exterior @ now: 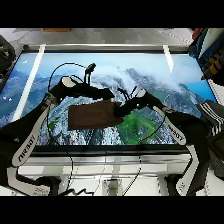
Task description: Fold the clothes and pants, and hang the long-sleeved shirts on hangers.
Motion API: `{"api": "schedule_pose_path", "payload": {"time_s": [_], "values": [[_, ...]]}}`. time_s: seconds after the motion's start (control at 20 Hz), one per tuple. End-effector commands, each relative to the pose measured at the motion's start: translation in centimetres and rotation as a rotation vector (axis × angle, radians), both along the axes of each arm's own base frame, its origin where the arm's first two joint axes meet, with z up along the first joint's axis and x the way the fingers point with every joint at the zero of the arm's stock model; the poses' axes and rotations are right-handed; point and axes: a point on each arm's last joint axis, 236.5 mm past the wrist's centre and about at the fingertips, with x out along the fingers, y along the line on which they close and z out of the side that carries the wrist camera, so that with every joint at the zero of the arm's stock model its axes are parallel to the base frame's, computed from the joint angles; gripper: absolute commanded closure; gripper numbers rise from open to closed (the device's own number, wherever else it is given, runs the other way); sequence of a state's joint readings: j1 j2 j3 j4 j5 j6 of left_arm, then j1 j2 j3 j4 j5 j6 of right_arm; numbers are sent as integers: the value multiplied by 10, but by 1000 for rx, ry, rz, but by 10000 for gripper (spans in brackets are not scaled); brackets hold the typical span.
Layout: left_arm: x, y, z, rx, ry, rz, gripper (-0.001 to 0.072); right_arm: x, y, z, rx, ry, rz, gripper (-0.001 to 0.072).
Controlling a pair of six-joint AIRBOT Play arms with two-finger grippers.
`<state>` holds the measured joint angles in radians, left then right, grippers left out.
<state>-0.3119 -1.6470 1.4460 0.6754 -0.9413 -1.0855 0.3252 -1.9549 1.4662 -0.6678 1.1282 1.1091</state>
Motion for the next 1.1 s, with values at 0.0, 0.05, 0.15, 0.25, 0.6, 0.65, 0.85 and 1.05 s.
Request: {"api": "schedule_pose_path", "payload": {"time_s": [0.0,0.05,0.15,0.25,0.6,0.65,0.85,1.05], "values": [[18,38,-1,71,-44,45,11,17,14,14,26,-76,-53,697],[26,59,6,91,-69,77,11,25,6,24,33,-95,-76,698],[40,97,33,88,-120,155,11,50,-22,57,57,-151,-148,698],[45,132,71,79,-188,226,11,77,-67,104,86,-228,-245,698],[9,231,215,105,-500,410,11,77,-285,259,21,-501,-573,697],[1,240,231,110,-537,432,11,68,-323,272,-39,-537,-640,697],[-29,270,281,133,-655,519,11,-7,-481,307,-395,-598,-966,697],[-46,281,302,149,-710,559,11,-127,-591,303,-729,-415,-1269,697]]}}
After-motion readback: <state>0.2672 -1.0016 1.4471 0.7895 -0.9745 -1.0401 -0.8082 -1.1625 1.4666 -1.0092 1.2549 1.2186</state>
